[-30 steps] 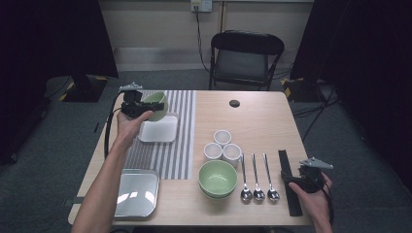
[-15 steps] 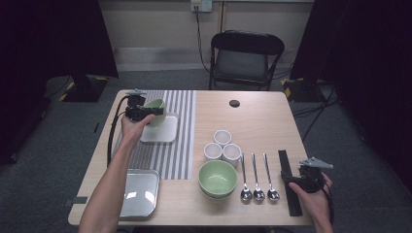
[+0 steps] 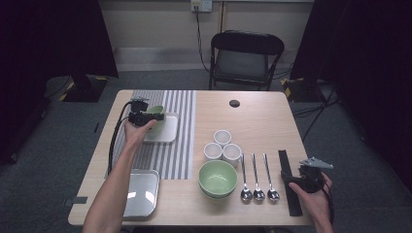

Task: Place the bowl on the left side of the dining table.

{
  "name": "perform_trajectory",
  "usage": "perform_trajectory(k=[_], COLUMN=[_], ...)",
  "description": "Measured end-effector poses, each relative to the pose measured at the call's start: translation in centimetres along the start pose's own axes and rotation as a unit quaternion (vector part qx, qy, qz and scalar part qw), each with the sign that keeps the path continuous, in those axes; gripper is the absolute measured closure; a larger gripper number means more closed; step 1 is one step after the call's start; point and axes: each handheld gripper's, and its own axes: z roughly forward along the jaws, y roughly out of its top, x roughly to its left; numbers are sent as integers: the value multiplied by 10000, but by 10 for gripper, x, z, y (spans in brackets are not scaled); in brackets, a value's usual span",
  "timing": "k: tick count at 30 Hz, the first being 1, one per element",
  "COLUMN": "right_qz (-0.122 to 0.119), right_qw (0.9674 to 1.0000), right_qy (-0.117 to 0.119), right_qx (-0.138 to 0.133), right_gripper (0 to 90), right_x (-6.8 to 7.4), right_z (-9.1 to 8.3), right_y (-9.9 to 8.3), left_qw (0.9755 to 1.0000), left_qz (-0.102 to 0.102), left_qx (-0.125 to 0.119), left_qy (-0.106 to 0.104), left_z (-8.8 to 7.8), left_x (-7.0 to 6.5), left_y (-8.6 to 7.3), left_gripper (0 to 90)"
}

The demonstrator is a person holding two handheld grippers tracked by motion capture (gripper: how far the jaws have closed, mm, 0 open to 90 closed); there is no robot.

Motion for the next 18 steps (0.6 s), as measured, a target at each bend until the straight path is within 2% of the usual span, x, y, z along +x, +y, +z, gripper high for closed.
perform_trajectory(k=[8,15,16,17,18], right_qz=[-4,-4,-5,-4,-1], right_qw=[10000,10000,10000,10000,10000], right_qy=[0,0,0,0,0], right_qx=[-1,0,0,0,1], right_gripper=[142,142,143,143,143], right_x=[0,0,0,0,0], right_z=[0,0,0,0,0], right_y=[0,0,0,0,0], left_qw=[9998,9999,9998,9998,9998], left_qz=[149,107,149,185,144], left_qx=[88,89,106,87,86], left_qy=[21,-87,-116,-58,-90], left_z=[9,13,15,15,16], left_x=[-12,-15,-18,-18,-19], left_y=[-2,-9,-12,-13,-13], left_gripper=[835,826,823,823,822])
